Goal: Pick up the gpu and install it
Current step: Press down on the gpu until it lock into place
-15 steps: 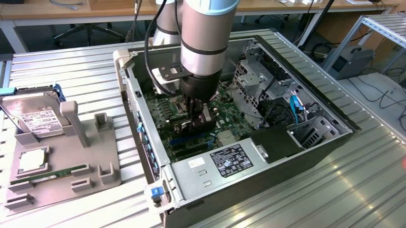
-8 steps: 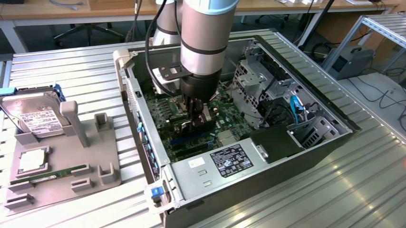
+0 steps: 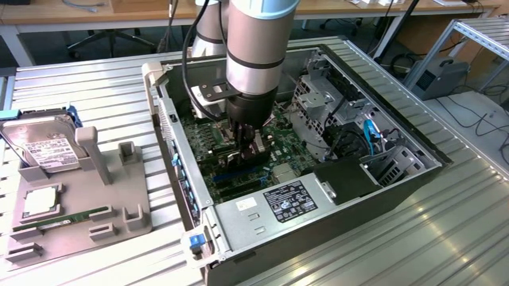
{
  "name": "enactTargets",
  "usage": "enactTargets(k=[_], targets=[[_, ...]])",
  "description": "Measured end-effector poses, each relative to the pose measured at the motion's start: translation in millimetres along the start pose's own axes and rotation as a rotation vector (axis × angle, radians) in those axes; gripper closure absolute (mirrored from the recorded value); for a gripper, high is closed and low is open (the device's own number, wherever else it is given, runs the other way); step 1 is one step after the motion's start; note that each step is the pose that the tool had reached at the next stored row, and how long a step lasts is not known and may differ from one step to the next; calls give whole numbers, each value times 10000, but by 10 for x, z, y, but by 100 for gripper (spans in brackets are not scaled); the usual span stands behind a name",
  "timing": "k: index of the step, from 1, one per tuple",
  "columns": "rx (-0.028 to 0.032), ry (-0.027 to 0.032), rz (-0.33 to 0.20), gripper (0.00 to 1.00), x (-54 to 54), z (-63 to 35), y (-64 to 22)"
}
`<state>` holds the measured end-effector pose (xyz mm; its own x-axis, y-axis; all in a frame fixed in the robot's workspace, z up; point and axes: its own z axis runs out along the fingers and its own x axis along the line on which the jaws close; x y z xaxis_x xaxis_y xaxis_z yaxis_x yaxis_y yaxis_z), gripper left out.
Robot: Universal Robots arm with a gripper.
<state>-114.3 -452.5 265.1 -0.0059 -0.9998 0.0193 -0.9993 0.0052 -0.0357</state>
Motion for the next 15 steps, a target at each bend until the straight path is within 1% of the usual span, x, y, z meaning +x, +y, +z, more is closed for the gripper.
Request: enactTargets(k=[15], targets=[[-2, 3, -1, 74, 0, 40, 2]])
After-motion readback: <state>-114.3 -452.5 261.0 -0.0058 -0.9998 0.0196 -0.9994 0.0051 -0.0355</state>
